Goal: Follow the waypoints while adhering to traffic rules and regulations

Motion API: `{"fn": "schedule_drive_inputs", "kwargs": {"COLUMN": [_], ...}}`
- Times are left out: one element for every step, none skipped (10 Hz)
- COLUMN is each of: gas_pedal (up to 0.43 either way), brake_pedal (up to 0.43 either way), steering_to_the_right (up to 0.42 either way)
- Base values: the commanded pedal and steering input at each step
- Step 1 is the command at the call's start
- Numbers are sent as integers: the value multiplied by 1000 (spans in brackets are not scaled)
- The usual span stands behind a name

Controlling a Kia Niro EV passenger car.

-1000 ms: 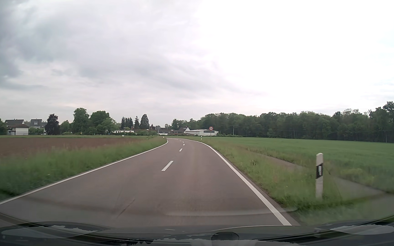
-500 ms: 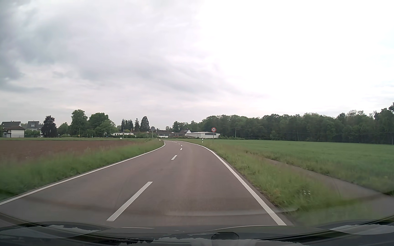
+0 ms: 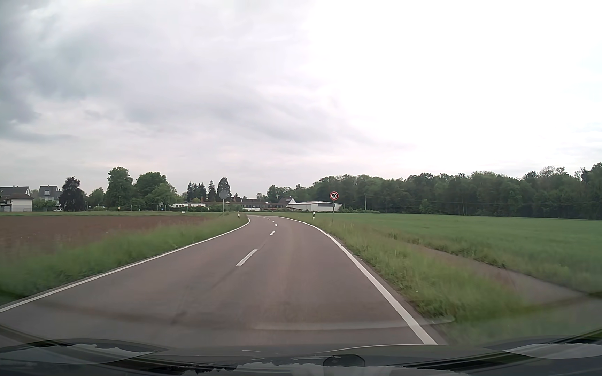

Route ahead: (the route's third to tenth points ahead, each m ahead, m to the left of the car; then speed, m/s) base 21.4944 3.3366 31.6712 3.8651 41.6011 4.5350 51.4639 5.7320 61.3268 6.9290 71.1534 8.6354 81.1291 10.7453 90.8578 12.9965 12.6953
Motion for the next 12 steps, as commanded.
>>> {"fn": "schedule_drive_inputs", "kwargs": {"gas_pedal": [79, 79, 79, 79, 79, 79, 79, 79, 79, 79, 79, 79], "brake_pedal": [0, 0, 0, 0, 0, 0, 0, 0, 0, 0, 0, 0], "steering_to_the_right": [-9, -9, -9, -9, -9, -9, -10, -11, -11, -11, -11, -11]}}
